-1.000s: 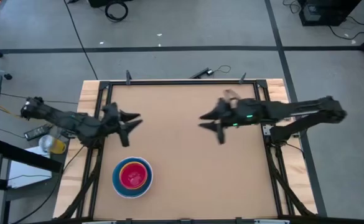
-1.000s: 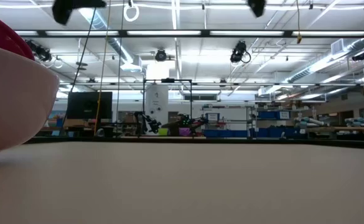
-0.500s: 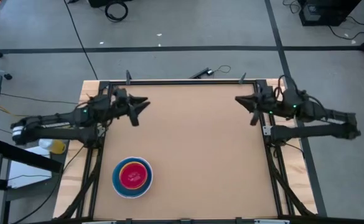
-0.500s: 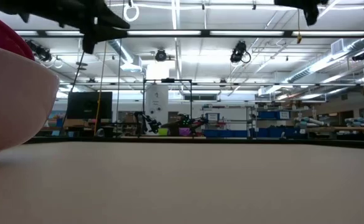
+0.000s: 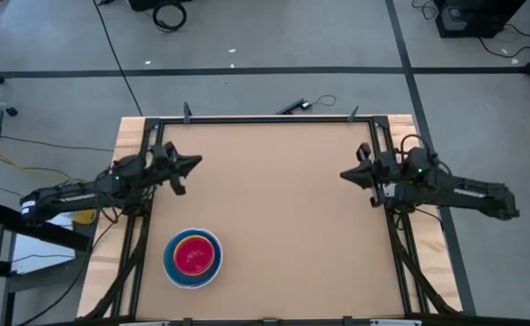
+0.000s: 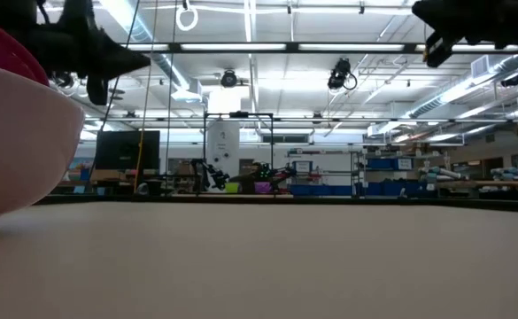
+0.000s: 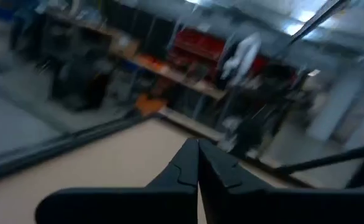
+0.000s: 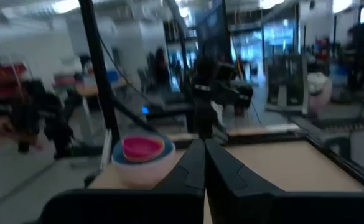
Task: Nest bowls inside each other
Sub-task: Return to Home Position
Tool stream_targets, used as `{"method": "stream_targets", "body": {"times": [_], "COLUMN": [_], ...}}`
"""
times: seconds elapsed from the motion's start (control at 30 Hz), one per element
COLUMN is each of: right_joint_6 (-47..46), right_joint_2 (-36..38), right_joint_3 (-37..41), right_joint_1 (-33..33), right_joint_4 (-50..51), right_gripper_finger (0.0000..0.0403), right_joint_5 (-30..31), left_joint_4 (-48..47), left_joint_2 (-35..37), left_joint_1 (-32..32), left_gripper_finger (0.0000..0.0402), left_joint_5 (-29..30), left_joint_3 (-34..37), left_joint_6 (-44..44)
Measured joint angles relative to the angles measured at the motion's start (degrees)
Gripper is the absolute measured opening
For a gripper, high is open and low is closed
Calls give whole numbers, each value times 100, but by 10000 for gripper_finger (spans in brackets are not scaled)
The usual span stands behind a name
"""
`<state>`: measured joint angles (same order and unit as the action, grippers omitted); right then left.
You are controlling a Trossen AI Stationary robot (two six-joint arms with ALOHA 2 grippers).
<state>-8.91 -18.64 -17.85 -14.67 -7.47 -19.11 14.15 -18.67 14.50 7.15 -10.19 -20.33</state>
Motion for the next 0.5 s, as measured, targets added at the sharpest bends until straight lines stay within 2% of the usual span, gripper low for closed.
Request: {"method": "stream_targets", "body": {"times": [0.07,0.23,0.37,0.5], "right_joint_6": [-268,-633,-448,-328], "right_joint_2": [111,570,1074,1533], "right_joint_3": [337,784,823,824], "right_joint_1": [-142,-508,-767,-1024], "right_joint_4": [-468,-469,56,877], "right_gripper_finger": [5,3,2,2], "right_joint_5": [-184,-713,-797,-940], "left_joint_4": [12,-653,-1338,-1491], "left_joint_2": [111,518,819,915], "left_joint_1": [-55,-196,-280,-320], "left_gripper_finger": [3,3,2,2], "left_joint_5": [-84,-443,-531,-393], "left_joint_3": [47,45,46,47], "left_joint_6": [82,648,657,683]}}
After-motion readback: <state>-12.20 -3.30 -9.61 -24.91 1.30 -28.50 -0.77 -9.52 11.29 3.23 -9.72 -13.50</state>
